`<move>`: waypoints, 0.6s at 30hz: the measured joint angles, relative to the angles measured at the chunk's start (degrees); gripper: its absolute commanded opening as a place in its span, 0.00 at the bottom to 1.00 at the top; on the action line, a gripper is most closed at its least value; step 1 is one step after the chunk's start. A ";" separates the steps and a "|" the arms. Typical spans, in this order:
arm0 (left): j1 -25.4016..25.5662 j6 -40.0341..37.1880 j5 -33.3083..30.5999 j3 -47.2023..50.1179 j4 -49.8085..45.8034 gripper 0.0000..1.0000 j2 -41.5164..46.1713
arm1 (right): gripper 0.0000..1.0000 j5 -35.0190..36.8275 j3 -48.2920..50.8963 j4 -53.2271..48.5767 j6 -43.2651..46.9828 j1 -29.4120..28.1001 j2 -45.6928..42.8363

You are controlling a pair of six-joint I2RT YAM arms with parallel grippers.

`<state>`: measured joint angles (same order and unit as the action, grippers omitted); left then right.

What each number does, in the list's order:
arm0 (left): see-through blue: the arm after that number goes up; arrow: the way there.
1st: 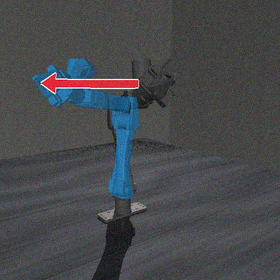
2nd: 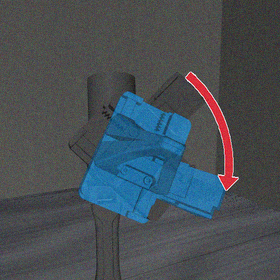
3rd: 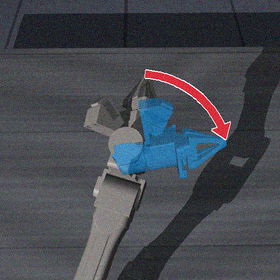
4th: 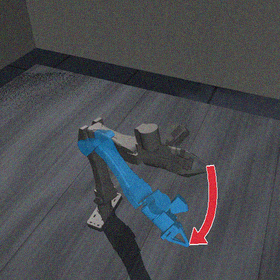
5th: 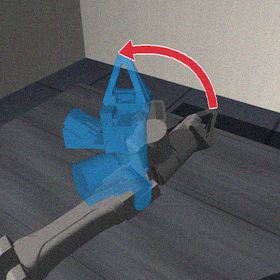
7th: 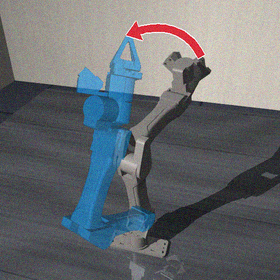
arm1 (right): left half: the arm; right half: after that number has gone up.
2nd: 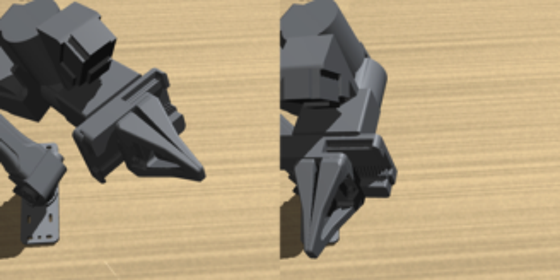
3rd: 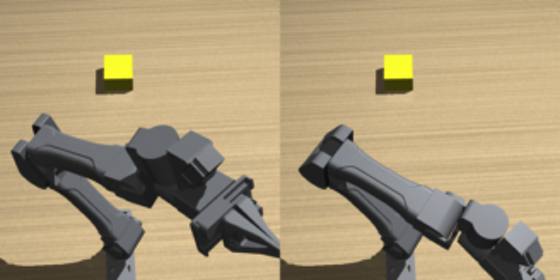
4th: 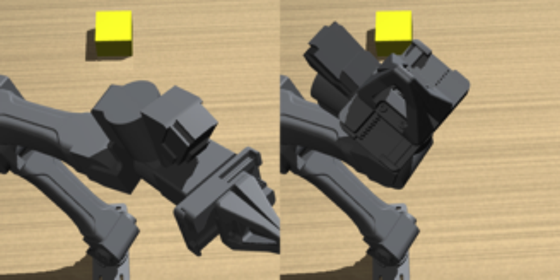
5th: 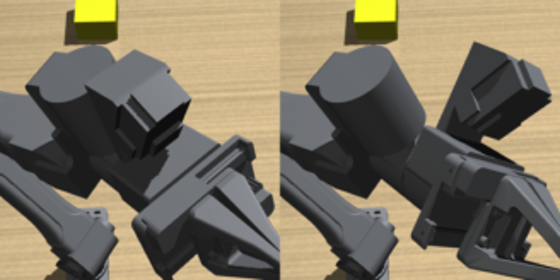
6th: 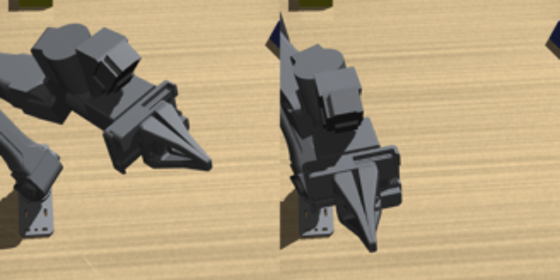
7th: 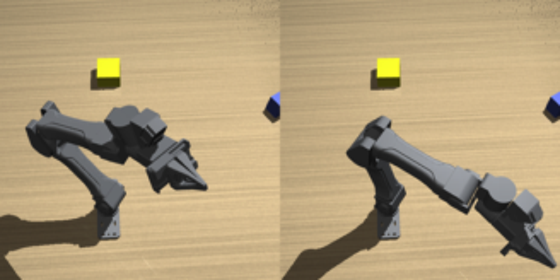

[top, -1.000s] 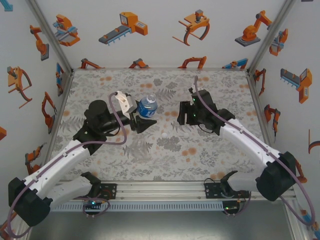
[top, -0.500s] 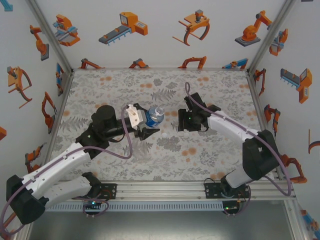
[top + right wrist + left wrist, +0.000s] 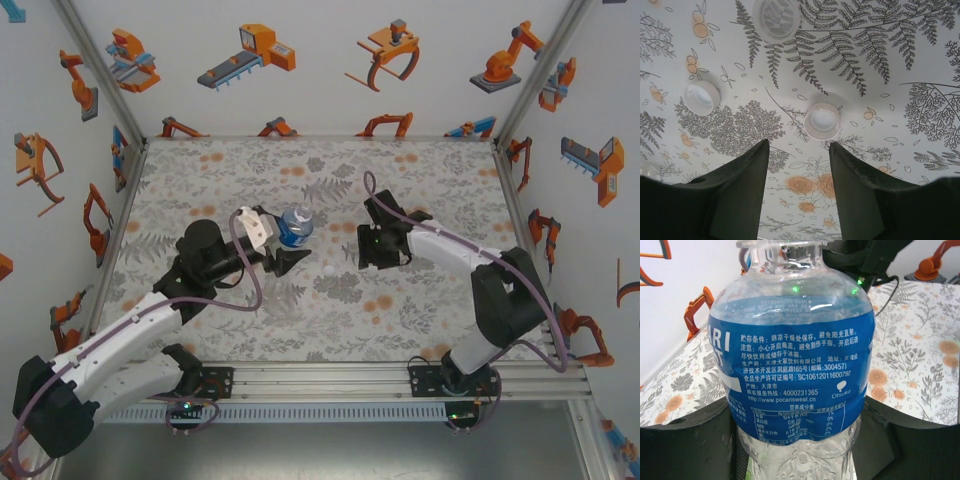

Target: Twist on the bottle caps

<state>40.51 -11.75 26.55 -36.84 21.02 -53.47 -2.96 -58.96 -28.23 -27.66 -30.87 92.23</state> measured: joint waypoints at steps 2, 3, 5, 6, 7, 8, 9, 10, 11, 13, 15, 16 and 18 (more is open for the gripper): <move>-0.44 0.72 0.04 0.00 0.48 0.00 0.28 | 0.50 0.09 0.02 0.04 0.00 0.00 0.55; -0.48 0.98 0.04 0.00 0.57 0.00 0.46 | 0.49 0.17 0.02 0.11 0.00 0.00 0.83; -0.48 1.38 0.07 0.00 0.72 0.00 0.70 | 0.49 0.31 0.02 0.20 0.00 0.00 1.40; -0.48 1.51 0.07 0.00 0.72 0.00 0.81 | 0.49 0.46 0.02 0.20 0.00 0.00 1.73; -0.48 1.64 0.07 0.00 0.72 0.00 0.87 | 0.49 0.57 0.02 0.22 0.02 0.00 2.08; -0.48 1.75 0.09 0.00 0.72 0.00 0.90 | 0.49 0.70 0.02 0.22 0.02 0.00 2.36; -0.50 1.84 0.09 0.00 0.72 0.00 0.92 | 0.48 0.85 0.02 0.20 0.02 0.02 2.75; -0.48 1.86 0.11 0.00 0.70 0.00 0.92 | 0.48 0.92 0.02 0.22 0.04 0.02 3.06; -0.50 1.86 0.13 0.00 0.63 0.00 0.92 | 0.48 0.98 0.02 0.17 0.04 0.07 3.28; -0.55 1.86 0.24 0.00 0.59 0.00 0.96 | 0.48 1.09 0.02 0.17 0.07 0.07 3.58; -0.55 1.86 0.26 0.00 0.48 0.00 1.03 | 0.48 1.09 0.02 0.20 0.09 0.11 3.61; -0.55 1.86 0.28 0.00 0.39 0.00 1.11 | 0.48 1.09 0.02 0.17 0.11 0.11 3.61; -0.55 1.86 0.31 0.00 0.35 0.00 1.22 | 0.48 1.09 0.02 0.17 0.11 0.11 3.61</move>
<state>39.97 -9.89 26.85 -36.84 21.37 -52.25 -1.87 -58.94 -28.05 -27.55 -30.76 95.83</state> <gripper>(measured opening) 0.612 0.485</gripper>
